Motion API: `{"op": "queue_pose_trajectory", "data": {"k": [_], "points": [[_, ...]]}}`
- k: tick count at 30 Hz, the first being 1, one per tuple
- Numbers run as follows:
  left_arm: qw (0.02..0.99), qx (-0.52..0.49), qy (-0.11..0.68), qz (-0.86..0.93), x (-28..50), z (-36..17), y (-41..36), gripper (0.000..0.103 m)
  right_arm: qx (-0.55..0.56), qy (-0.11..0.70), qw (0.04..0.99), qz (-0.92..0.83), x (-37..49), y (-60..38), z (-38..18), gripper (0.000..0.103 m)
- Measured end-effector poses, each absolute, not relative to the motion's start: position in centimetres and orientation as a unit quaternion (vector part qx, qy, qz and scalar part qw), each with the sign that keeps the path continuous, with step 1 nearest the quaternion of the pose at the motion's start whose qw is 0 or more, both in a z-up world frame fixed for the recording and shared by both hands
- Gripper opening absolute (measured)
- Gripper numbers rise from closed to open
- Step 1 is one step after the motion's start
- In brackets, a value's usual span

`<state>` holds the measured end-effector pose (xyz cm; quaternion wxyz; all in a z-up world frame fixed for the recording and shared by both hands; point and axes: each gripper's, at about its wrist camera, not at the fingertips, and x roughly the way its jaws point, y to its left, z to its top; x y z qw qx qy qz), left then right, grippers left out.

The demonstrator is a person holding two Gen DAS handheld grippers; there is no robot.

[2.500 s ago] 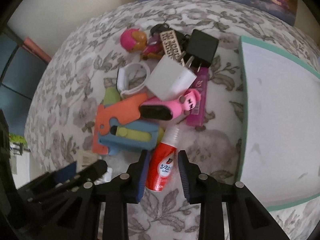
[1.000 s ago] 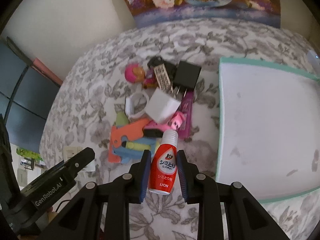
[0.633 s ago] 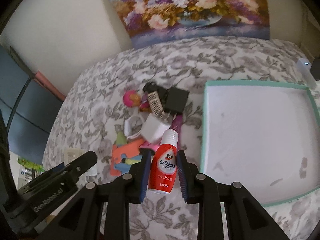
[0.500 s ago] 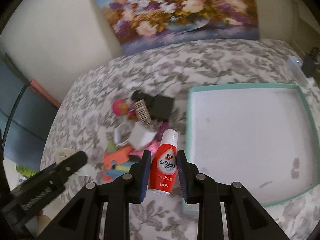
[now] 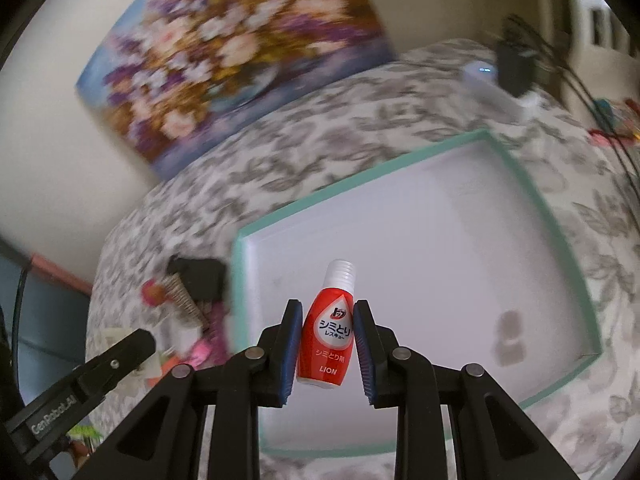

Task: Organize rigid objects
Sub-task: 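Carry the white clip and red bottle over the teal-rimmed tray with both grippers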

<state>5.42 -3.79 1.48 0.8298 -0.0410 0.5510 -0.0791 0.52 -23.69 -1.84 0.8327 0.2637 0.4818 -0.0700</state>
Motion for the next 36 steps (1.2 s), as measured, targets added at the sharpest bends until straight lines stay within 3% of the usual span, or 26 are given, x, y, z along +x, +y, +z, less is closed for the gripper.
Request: {"op": "queue_pose_trajectory", "data": {"k": [12, 36], "points": [[0.799, -0.019, 0.586, -0.135, 6.7, -3.8, -10.8, 0.052, 0.23, 0.48, 0.827, -0.182, -1.3, -30.2, -2.9, 0.028], [0.791, -0.009, 0.598, -0.127, 6.4, -5.4, -10.7, 0.052, 0.205, 0.52, 0.812, -0.167, -0.7, -29.2, -4.8, 0.028]]}}
